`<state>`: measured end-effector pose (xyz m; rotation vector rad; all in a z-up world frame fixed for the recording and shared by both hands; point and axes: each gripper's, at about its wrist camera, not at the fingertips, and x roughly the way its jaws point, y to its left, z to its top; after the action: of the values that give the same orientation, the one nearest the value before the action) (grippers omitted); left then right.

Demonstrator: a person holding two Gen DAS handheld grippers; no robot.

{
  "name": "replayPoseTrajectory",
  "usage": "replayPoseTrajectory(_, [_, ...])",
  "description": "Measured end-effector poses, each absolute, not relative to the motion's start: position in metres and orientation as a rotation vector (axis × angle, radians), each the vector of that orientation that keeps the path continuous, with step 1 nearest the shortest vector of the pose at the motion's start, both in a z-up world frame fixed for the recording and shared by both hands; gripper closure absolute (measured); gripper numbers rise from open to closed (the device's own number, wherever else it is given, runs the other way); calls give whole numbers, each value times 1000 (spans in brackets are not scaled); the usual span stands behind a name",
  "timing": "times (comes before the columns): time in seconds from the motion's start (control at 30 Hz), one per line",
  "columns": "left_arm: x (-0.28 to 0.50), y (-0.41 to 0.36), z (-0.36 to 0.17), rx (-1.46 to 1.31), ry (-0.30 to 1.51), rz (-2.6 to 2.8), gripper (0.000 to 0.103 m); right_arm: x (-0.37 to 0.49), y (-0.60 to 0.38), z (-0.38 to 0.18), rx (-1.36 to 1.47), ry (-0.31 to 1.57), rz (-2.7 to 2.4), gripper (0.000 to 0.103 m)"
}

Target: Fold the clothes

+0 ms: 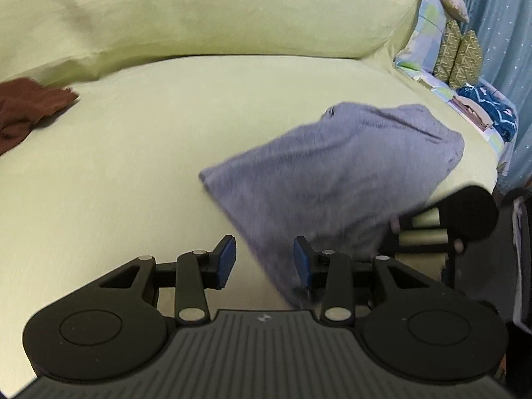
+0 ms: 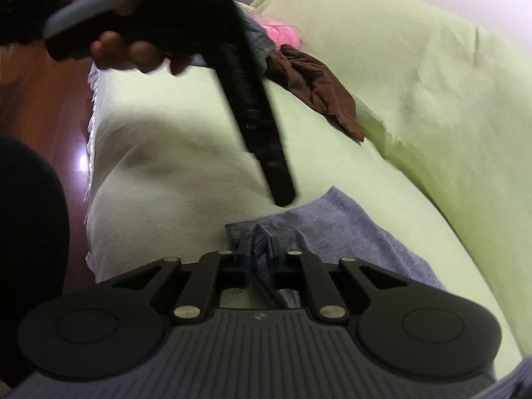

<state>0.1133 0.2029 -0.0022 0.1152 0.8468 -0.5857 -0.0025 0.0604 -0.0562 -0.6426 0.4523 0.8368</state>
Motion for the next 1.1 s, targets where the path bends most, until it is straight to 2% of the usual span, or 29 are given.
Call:
replayPoseTrajectory(0.23, [160,185,6,380,820,-692,59,13,50,-50,-483,554,844,102])
replayPoseTrajectory(0.43, [190,161,-3,598,911,-826,60,20,47,-50,-416,583,845,102])
replayPoseTrajectory(0.47, [192,158,-6,625,926,-830,62,20,46,-50,-404,587,845,102])
replayPoseTrajectory(0.53, [196,154,-12,651,953,-865,75,21,45,-50,-387,590,845,102])
replayPoseTrajectory(0.57, [197,153,-11,645,957,-886,99,20,44,-50,-383,590,845,101])
replayPoseTrajectory(0.93, [199,147,-3,776,946,-879,100,23,41,-38,-300,544,860,103])
replayPoseTrajectory(1.1, [197,140,-12,849,944,-871,100,28,45,-45,-273,612,871,103])
